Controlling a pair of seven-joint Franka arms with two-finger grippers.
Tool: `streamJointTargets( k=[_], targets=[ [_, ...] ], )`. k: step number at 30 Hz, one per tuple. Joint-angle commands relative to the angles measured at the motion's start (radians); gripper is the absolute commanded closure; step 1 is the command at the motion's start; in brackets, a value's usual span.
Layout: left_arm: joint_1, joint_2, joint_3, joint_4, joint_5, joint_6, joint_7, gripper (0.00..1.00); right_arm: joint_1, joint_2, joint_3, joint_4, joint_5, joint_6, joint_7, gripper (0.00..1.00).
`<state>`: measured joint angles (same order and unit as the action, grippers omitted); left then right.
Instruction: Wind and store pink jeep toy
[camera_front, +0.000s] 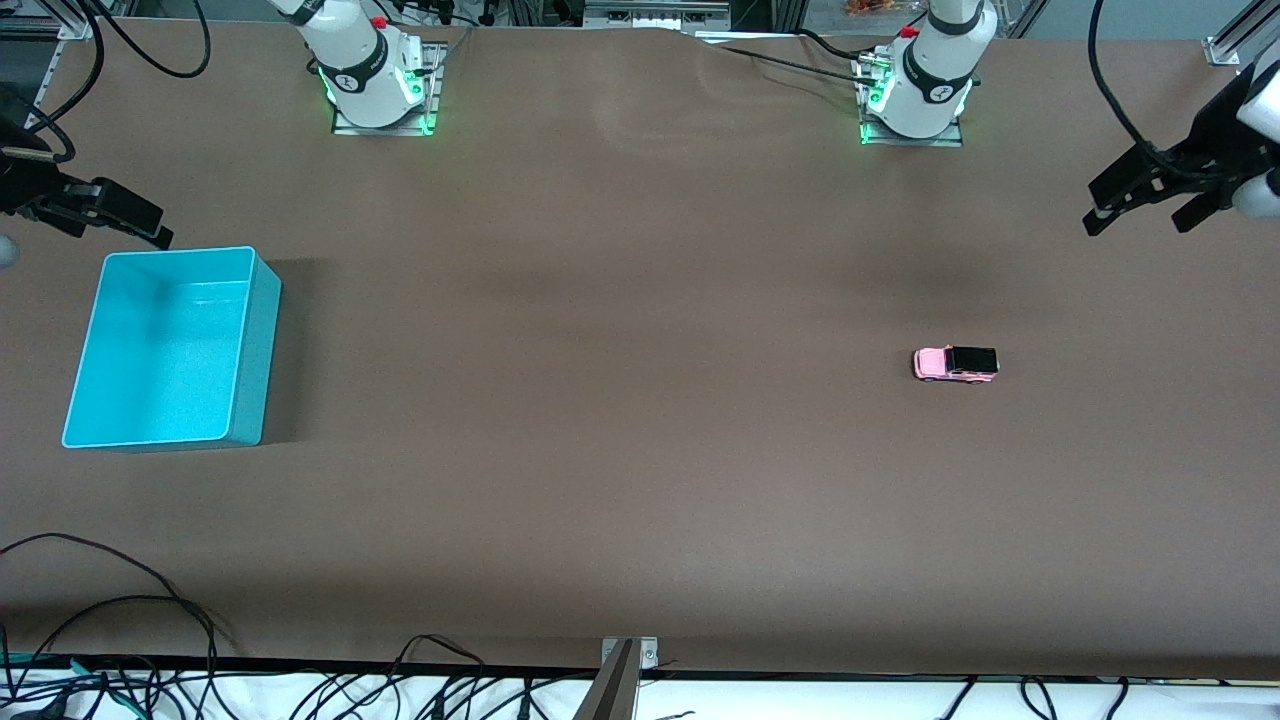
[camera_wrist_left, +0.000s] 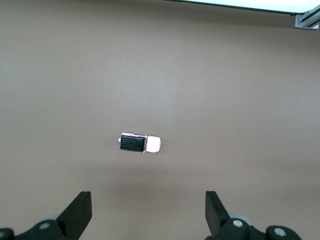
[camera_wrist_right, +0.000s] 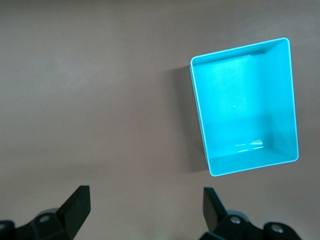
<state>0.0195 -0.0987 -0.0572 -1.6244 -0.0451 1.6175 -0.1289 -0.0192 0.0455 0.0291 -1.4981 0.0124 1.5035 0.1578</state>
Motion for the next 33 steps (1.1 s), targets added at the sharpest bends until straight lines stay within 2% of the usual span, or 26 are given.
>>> streamJointTargets(
  k=[1,5,33],
  targets=[
    [-0.033,0.019,0.014,0.087,0.031,-0.076,0.025,0.0,0.002,-0.004,0.0,0.01,-0.014,-0.019,0.011,0.0],
    [-0.067,0.024,0.057,0.107,0.03,-0.08,0.026,0.0,0.002,-0.004,0.0,0.01,-0.014,-0.019,0.011,0.0],
    [-0.067,0.036,0.049,0.112,0.031,-0.123,0.018,0.0,0.002,-0.004,0.005,0.009,-0.035,-0.022,0.016,0.0]
  ],
)
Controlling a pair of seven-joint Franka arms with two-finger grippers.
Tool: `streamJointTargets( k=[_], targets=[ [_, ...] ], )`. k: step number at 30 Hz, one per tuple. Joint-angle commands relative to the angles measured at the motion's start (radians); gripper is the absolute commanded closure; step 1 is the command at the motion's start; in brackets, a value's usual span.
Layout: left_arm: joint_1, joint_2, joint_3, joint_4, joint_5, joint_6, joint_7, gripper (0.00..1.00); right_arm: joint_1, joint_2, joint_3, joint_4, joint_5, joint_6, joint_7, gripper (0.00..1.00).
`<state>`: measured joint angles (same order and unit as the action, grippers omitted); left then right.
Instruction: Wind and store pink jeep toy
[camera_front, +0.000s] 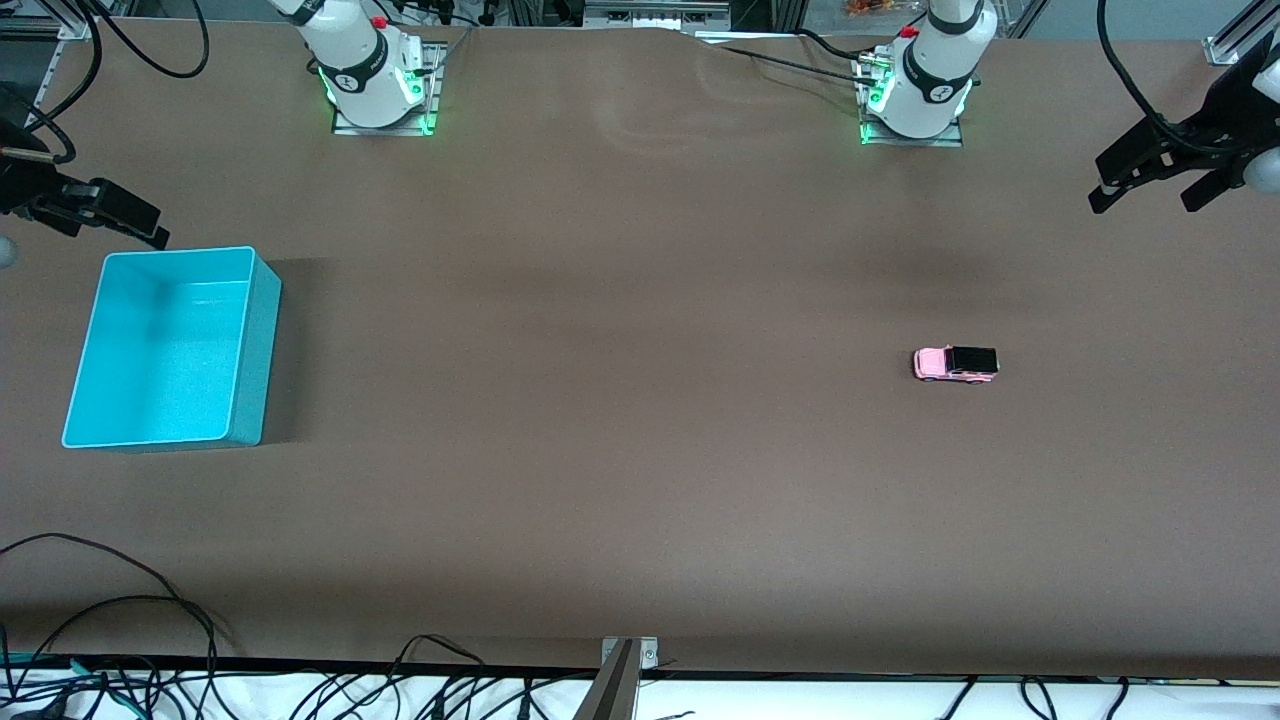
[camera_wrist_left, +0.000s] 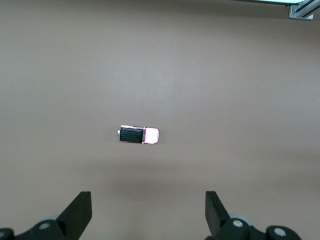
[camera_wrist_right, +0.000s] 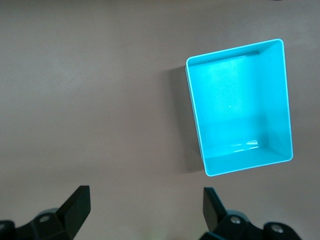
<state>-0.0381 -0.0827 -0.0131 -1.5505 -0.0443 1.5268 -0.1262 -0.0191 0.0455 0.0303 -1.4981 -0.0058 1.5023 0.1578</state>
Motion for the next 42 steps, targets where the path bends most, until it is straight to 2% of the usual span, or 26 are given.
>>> streamJointTargets(
  k=[1,13,42],
  targets=[
    [-0.009,0.021,0.005,0.038,0.032,-0.034,0.016,0.0,0.002,-0.006,0.003,0.009,-0.017,-0.022,0.019,0.0],
    [-0.006,0.023,0.007,0.04,0.098,-0.04,0.163,0.0,0.002,-0.006,0.005,-0.002,-0.043,-0.031,0.022,0.0],
    [0.0,0.026,0.007,0.038,0.086,-0.053,0.16,0.0,0.002,-0.019,0.005,-0.004,-0.036,-0.028,0.02,0.0]
  ],
)
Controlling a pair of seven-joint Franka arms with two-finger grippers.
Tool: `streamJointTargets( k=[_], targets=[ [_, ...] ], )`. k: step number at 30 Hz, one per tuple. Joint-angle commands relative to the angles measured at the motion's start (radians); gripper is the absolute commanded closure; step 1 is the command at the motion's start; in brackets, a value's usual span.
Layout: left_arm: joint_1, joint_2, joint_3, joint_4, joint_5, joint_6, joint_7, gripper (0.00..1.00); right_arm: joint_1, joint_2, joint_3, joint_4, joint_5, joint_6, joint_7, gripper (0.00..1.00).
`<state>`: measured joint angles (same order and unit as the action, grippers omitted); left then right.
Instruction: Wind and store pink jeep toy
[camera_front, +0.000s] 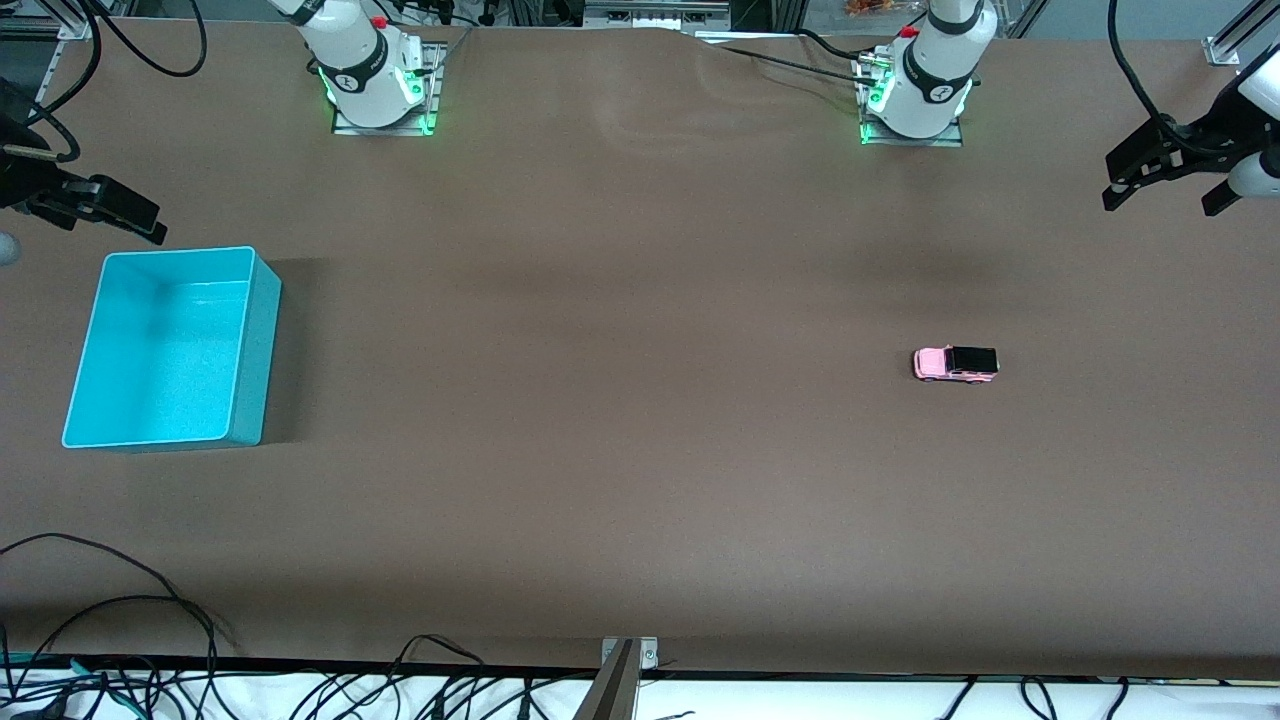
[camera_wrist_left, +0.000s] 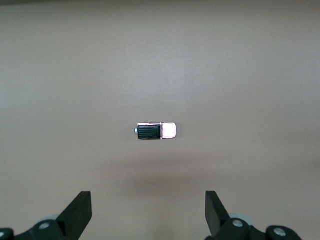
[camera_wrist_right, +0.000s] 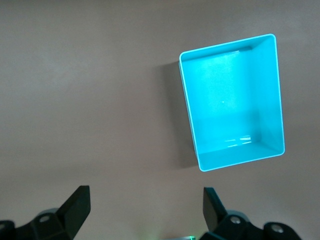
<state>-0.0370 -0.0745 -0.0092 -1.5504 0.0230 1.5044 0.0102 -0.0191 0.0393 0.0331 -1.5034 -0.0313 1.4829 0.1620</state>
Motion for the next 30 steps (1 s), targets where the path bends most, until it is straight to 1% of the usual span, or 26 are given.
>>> streamJointTargets(
  k=[1,12,30],
  targets=[
    [0.002,0.016,0.003,0.033,0.017,-0.03,0.022,0.0,0.002,-0.013,0.001,0.003,-0.009,-0.01,0.016,0.0],
    [0.0,0.012,-0.008,0.026,0.017,-0.03,-0.067,0.0,0.002,-0.012,0.001,0.006,-0.01,-0.012,0.016,0.0],
    [0.008,0.015,-0.008,0.02,0.014,-0.029,-0.07,0.0,0.002,-0.01,-0.006,0.006,-0.009,-0.015,0.021,0.0]
  ],
)
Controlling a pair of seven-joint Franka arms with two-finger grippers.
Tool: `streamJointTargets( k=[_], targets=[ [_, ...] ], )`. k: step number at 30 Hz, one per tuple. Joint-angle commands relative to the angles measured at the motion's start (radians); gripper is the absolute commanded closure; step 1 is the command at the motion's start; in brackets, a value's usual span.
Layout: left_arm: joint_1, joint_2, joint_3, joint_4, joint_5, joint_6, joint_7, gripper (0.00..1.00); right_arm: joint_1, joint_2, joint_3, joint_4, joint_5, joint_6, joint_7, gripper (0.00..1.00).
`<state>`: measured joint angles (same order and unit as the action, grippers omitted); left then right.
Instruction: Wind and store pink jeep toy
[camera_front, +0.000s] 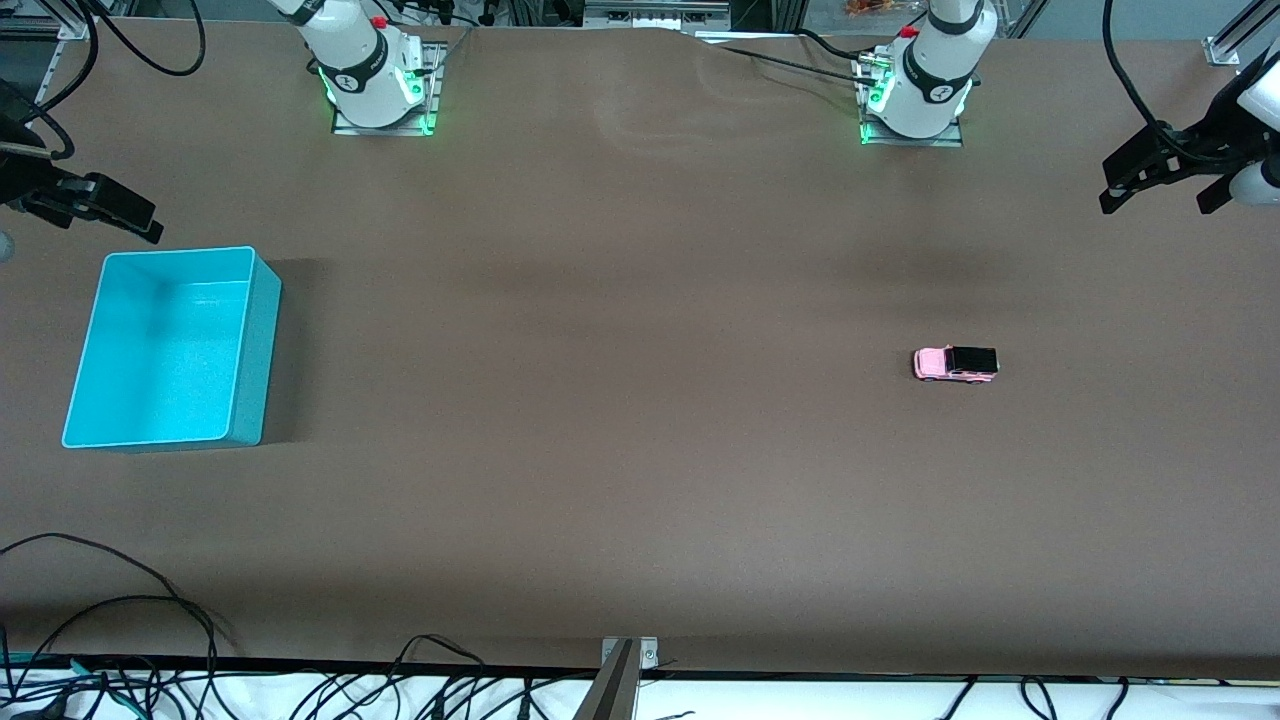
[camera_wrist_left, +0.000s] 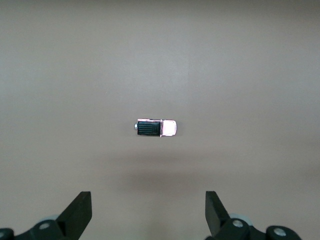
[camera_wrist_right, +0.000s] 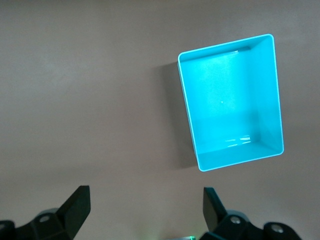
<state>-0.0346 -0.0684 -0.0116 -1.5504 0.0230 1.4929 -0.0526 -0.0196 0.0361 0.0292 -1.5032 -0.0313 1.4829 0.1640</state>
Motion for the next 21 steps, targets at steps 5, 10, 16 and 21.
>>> streamJointTargets(
  k=[5,10,16,21],
  targets=[
    [0.005,0.009,-0.005,0.013,0.014,-0.019,-0.007,0.0,0.003,-0.007,0.0,0.008,-0.009,-0.016,0.017,0.0],
    [0.008,0.009,-0.005,0.013,0.014,-0.019,-0.007,0.0,0.003,-0.007,-0.002,0.008,-0.009,-0.015,0.019,0.0],
    [0.01,0.01,-0.005,0.0,0.014,-0.016,-0.009,0.0,0.003,-0.002,-0.002,0.008,-0.007,-0.015,0.019,0.0],
    [0.01,0.022,-0.005,-0.034,0.014,0.016,-0.012,0.0,0.003,-0.002,-0.002,0.008,-0.007,-0.015,0.019,0.0]
  ],
)
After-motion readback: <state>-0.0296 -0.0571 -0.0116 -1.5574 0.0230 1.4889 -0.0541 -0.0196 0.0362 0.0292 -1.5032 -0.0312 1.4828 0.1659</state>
